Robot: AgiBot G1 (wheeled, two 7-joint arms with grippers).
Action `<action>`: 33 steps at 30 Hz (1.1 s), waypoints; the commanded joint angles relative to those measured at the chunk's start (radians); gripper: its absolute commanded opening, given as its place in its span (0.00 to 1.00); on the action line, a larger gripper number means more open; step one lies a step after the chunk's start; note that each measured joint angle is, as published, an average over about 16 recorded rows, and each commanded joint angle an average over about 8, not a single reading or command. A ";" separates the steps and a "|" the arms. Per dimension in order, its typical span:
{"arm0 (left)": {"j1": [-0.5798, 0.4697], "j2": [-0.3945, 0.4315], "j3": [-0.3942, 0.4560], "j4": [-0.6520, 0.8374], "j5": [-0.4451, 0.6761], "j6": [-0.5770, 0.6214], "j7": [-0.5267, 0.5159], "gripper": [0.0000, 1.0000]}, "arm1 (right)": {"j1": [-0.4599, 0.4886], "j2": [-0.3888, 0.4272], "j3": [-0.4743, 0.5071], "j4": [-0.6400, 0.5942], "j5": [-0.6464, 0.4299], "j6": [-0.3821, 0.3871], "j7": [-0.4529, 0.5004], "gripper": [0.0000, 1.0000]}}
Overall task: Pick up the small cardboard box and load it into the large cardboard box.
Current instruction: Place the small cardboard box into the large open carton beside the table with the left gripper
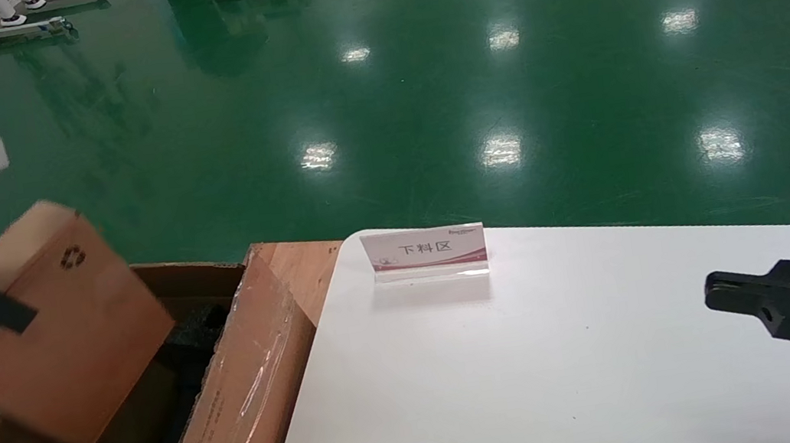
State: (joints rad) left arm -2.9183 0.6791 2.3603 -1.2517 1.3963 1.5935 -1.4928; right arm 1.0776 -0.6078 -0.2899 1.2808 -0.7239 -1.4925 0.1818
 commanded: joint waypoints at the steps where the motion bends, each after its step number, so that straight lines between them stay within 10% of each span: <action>1: 0.000 -0.016 0.033 -0.006 -0.004 -0.004 -0.006 0.00 | 0.000 0.000 0.000 0.000 0.000 0.000 0.000 1.00; 33: 0.171 -0.243 0.049 -0.076 0.201 -0.169 -0.104 0.00 | 0.000 0.001 -0.002 0.000 0.001 0.001 -0.001 1.00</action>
State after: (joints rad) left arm -2.7462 0.4405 2.4090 -1.3246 1.5961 1.4244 -1.5981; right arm 1.0780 -0.6069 -0.2920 1.2808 -0.7225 -1.4916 0.1808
